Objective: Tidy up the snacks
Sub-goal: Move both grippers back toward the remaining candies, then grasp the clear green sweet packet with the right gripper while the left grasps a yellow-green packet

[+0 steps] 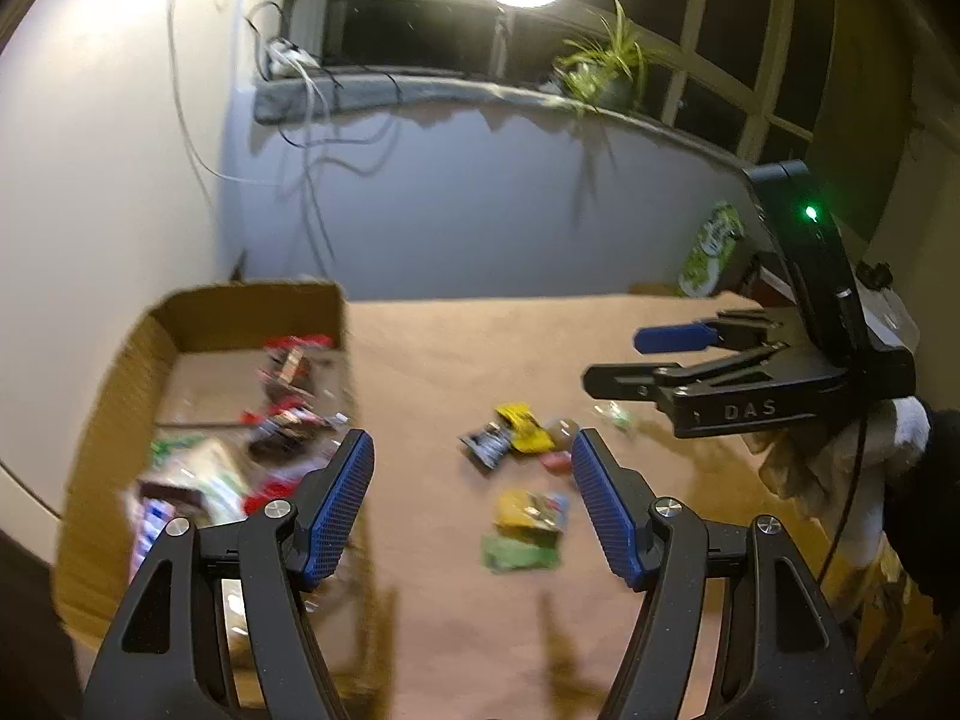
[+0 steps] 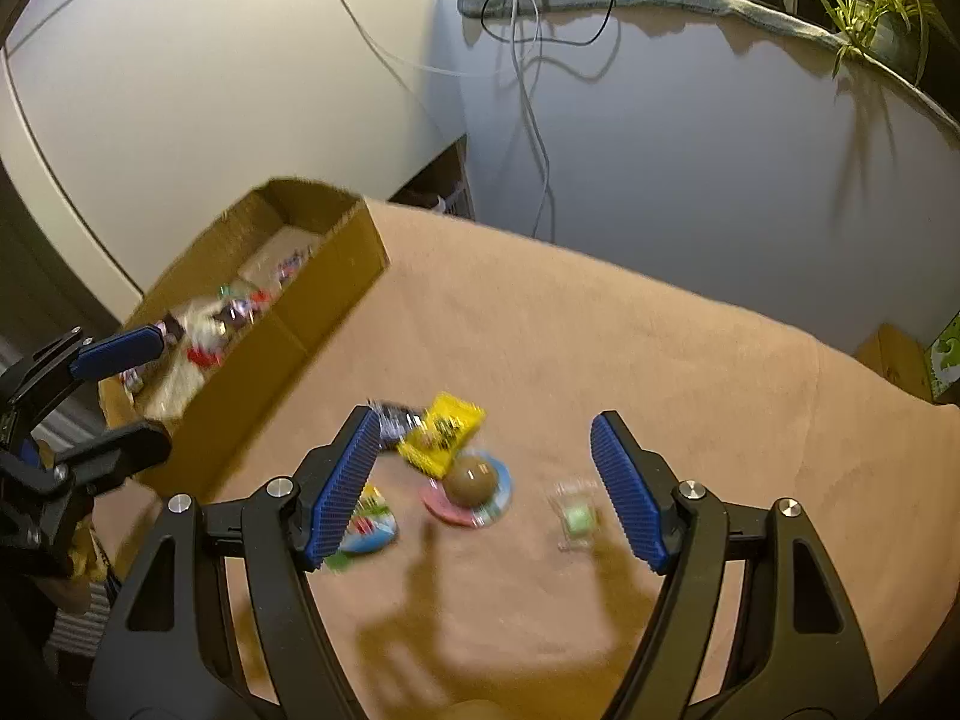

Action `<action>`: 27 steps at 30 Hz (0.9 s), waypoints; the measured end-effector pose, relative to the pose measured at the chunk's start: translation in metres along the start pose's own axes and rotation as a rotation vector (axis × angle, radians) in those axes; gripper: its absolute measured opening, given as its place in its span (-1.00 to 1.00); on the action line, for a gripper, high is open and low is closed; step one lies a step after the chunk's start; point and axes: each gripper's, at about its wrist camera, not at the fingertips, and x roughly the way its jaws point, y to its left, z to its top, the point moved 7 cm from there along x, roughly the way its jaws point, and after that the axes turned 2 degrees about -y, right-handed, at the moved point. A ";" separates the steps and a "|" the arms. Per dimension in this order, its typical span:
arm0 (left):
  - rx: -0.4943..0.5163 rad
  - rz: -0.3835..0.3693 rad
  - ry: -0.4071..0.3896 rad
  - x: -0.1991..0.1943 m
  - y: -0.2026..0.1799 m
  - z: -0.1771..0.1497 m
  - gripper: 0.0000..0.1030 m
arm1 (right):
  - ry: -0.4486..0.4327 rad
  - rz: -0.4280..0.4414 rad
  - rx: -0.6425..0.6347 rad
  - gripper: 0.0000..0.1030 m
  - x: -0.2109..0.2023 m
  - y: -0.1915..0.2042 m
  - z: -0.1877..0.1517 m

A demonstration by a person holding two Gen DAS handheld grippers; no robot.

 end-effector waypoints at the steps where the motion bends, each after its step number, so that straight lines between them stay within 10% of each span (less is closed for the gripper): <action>1: 0.002 -0.006 0.008 0.002 -0.004 -0.002 0.33 | 0.007 -0.001 -0.005 0.47 0.000 -0.002 -0.004; 27: 0.088 0.032 0.194 0.075 -0.046 -0.046 0.00 | 0.068 0.000 0.036 0.31 0.030 -0.047 -0.047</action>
